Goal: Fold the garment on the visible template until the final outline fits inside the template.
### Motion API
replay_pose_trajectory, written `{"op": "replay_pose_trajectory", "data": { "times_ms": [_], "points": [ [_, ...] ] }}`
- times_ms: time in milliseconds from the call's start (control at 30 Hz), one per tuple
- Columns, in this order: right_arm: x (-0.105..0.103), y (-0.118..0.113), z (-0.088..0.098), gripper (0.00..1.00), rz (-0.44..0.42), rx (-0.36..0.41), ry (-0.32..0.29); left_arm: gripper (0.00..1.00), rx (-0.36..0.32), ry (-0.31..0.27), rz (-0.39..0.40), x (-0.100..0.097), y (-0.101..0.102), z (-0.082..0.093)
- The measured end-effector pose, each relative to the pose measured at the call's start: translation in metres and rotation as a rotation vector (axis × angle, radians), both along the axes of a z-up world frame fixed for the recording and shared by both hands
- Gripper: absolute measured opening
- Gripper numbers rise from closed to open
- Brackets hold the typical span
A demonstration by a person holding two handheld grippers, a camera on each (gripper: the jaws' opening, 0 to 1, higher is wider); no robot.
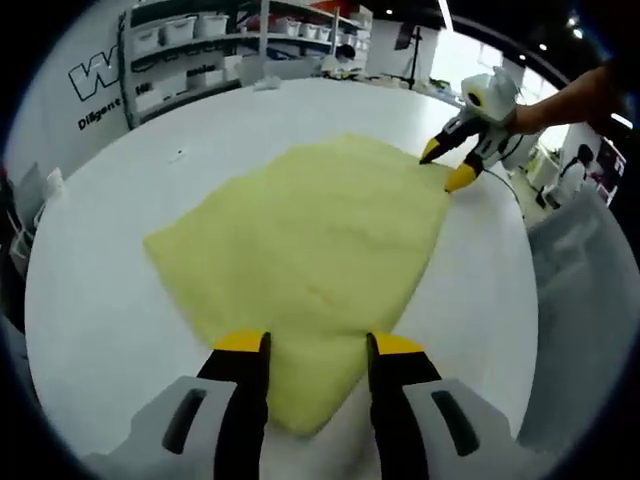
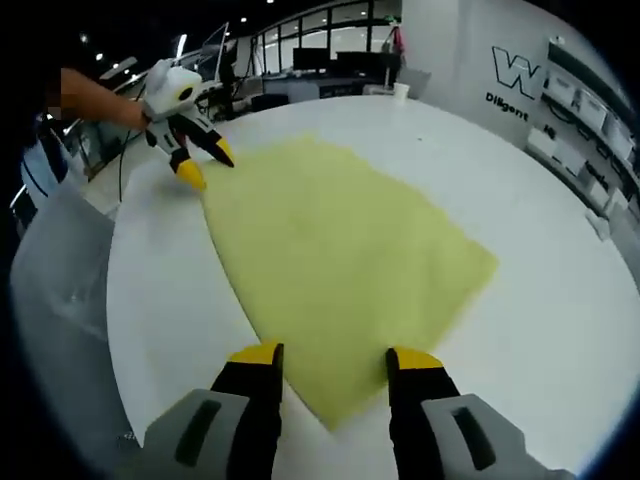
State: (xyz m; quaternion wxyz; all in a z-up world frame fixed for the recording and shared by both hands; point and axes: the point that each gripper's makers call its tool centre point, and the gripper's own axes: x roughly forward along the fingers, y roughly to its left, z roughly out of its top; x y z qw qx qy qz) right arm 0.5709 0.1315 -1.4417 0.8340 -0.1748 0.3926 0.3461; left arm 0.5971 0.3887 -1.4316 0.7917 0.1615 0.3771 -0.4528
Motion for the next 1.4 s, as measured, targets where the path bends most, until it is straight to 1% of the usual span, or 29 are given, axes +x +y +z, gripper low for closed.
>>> {"op": "replay_pose_trajectory", "data": {
  "times_ms": [100, 167, 400, 467, 633, 800, 967, 1067, 1167, 1233, 1300, 1367, 1400],
  "points": [
    [0.001, -0.003, -0.004, 0.35, 0.034, -0.043, -0.022, 0.37, 0.013, -0.019, -0.006, -0.002, 0.000, -0.001],
    [0.003, -0.004, -0.004, 0.36, 0.022, -0.034, -0.018, 0.37, 0.022, -0.033, -0.009, -0.003, 0.000, -0.003],
    [0.014, -0.016, -0.004, 0.52, -0.021, -0.038, -0.006, 0.37, 0.040, -0.045, 0.011, 0.001, -0.001, -0.003],
    [0.017, -0.019, -0.004, 0.53, -0.022, -0.049, -0.012, 0.37, 0.040, -0.043, 0.018, 0.002, -0.003, -0.003],
    [0.024, -0.021, -0.003, 0.53, -0.008, -0.072, -0.028, 0.37, 0.047, -0.052, 0.032, 0.007, -0.007, -0.003],
    [0.036, -0.025, -0.001, 0.51, -0.015, -0.094, -0.043, 0.38, 0.049, -0.059, 0.049, 0.017, -0.010, -0.003],
    [0.050, -0.030, 0.001, 0.51, -0.027, -0.122, -0.064, 0.40, 0.053, -0.054, 0.082, 0.031, -0.013, -0.003],
    [0.055, -0.032, 0.001, 0.49, -0.027, -0.133, -0.068, 0.40, 0.051, -0.045, 0.099, 0.034, -0.015, -0.004],
    [0.053, -0.030, 0.001, 0.47, -0.013, -0.138, -0.067, 0.42, 0.059, -0.052, 0.095, 0.035, -0.015, -0.004],
    [0.049, -0.027, 0.002, 0.44, 0.004, -0.139, -0.071, 0.46, 0.060, -0.056, 0.107, 0.037, -0.011, -0.004],
    [0.046, -0.024, 0.001, 0.42, 0.007, -0.125, -0.065, 0.49, 0.064, -0.043, 0.115, 0.035, -0.006, -0.006],
    [0.041, -0.021, -0.001, 0.44, 0.009, -0.115, -0.056, 0.50, 0.067, -0.033, 0.121, 0.032, -0.003, -0.008],
    [0.039, -0.020, -0.001, 0.45, 0.010, -0.112, -0.054, 0.50, 0.062, -0.048, 0.113, 0.032, -0.003, -0.006]
  ]
}}
